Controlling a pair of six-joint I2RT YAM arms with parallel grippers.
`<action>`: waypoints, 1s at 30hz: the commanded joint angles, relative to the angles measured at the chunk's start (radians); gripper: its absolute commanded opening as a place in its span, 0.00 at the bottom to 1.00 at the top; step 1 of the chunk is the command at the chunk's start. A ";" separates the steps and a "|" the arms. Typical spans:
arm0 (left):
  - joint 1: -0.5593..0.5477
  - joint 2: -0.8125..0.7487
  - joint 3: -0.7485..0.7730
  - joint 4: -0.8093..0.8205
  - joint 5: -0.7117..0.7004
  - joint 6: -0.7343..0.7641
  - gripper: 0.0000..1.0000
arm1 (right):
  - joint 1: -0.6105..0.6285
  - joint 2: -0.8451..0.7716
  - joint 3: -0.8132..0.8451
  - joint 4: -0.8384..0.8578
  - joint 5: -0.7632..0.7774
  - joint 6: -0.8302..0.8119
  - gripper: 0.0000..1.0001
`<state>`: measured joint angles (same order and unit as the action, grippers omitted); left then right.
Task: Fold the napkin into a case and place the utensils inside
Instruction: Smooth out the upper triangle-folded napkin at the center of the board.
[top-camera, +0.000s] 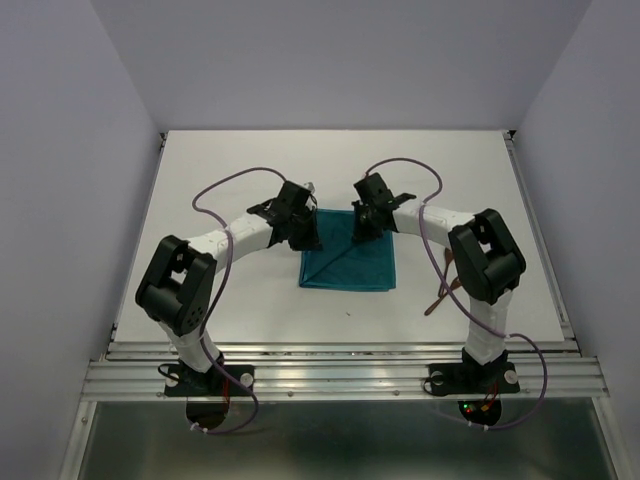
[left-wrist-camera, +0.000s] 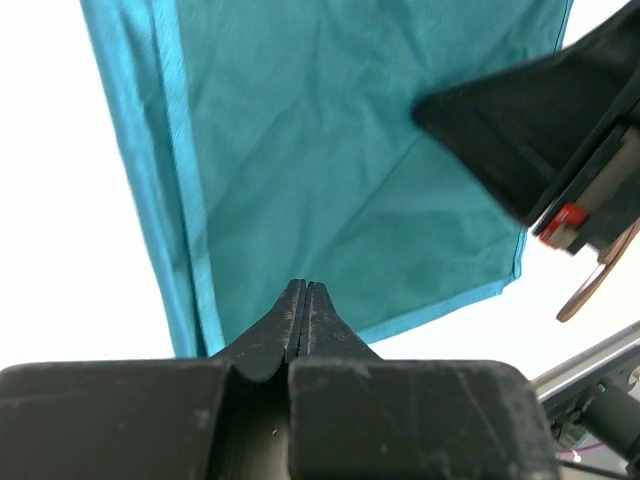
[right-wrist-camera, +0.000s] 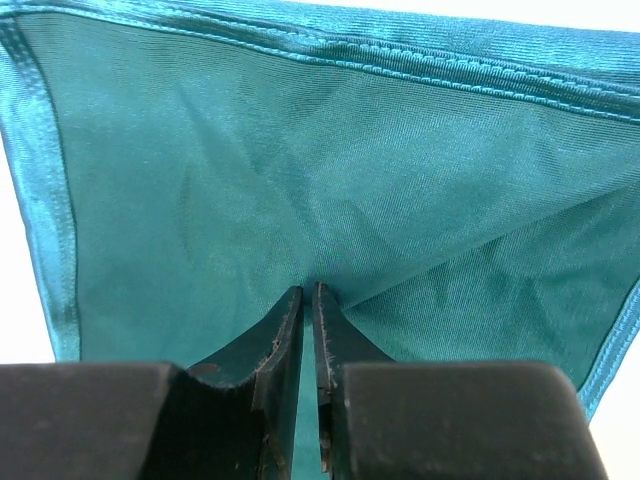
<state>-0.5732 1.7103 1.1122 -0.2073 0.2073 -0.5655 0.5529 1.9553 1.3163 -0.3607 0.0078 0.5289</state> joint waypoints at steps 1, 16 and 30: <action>-0.004 -0.093 -0.058 -0.033 -0.023 0.006 0.00 | 0.002 -0.075 0.055 0.000 0.015 -0.003 0.15; -0.043 -0.052 -0.218 0.045 -0.032 -0.024 0.00 | 0.070 0.005 0.017 0.023 -0.026 0.043 0.14; -0.025 -0.201 -0.048 -0.118 -0.324 0.026 0.00 | 0.090 -0.075 0.047 -0.006 0.015 0.019 0.15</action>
<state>-0.6193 1.5562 0.9985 -0.2977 -0.0311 -0.5694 0.6361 1.8992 1.3304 -0.3695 0.0093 0.5533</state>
